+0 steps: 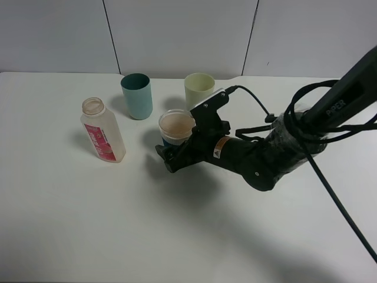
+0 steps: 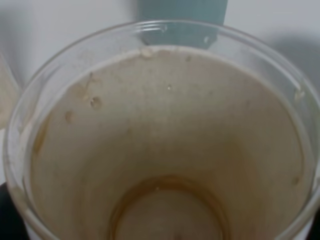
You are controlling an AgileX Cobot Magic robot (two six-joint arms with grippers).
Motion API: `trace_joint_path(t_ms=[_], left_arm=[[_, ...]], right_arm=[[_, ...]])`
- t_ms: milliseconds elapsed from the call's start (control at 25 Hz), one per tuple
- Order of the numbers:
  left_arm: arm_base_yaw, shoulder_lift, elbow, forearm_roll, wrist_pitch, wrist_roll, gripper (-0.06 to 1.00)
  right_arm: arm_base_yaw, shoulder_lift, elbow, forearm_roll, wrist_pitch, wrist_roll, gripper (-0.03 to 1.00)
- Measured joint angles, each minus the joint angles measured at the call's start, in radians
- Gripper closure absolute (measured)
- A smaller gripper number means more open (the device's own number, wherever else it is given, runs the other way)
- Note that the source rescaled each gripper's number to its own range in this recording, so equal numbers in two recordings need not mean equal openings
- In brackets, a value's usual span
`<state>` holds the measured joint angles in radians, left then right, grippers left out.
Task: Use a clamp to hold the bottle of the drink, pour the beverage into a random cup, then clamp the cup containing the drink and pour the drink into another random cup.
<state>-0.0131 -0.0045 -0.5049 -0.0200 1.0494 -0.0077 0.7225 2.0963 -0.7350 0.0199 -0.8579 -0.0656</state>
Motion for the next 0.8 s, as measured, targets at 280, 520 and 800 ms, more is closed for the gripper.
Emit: trace_joint_path(t_ms=[280,520,800], left_arm=[[0.000,0.000,0.000,0.000,0.000,0.000,-0.06],[0.000,0.000,0.000,0.000,0.000,0.000,-0.06],[0.000,0.000,0.000,0.000,0.000,0.000,-0.06]], right_arm=[[0.000,-0.174,0.003,0.001,0.181,0.000,-0.03],[0.000,-0.376,0.005,0.027,0.309,-0.001,-0.03],[-0.085,-0.502,0.005,0.061,0.369,-0.055,-0.03]])
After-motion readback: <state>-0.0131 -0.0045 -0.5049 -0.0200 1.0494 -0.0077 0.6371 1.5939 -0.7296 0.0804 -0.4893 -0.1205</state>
